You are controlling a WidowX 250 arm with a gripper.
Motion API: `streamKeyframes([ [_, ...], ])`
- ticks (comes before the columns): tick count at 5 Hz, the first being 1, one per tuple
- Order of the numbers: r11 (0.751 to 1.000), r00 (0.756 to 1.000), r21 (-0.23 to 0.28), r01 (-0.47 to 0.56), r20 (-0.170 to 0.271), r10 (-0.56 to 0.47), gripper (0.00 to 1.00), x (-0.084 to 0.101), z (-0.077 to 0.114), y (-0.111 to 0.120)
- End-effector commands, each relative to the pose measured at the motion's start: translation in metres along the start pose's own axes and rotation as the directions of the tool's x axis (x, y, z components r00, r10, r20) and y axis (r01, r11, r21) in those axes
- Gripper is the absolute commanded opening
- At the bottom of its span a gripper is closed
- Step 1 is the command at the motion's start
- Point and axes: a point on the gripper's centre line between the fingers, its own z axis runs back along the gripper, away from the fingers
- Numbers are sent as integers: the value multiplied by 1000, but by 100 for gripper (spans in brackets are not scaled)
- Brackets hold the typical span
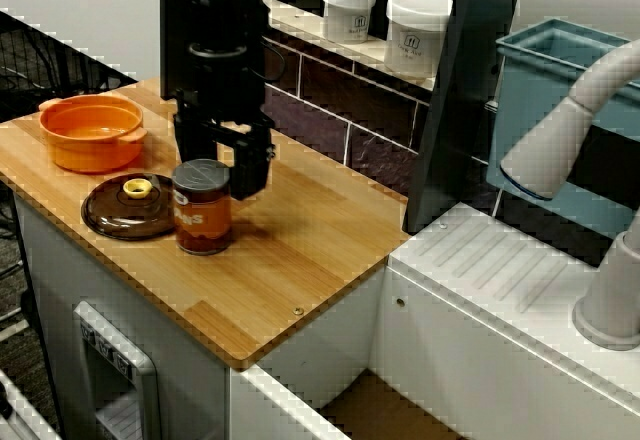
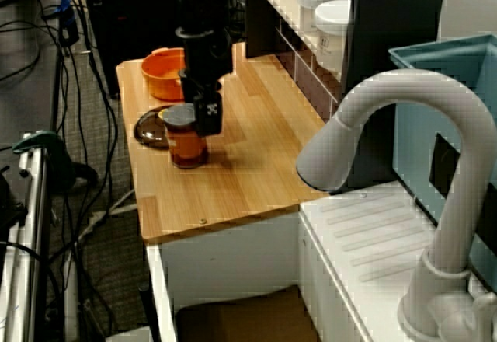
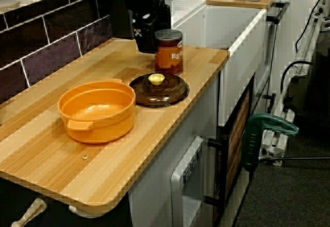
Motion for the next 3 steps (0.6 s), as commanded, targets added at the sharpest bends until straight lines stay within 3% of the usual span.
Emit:
streamKeyframes([
  [1, 999, 998, -43, -21, 58, 23, 100, 4, 36, 8],
  [3, 995, 998, -87, -47, 43, 51, 100, 4, 46, 7],
])
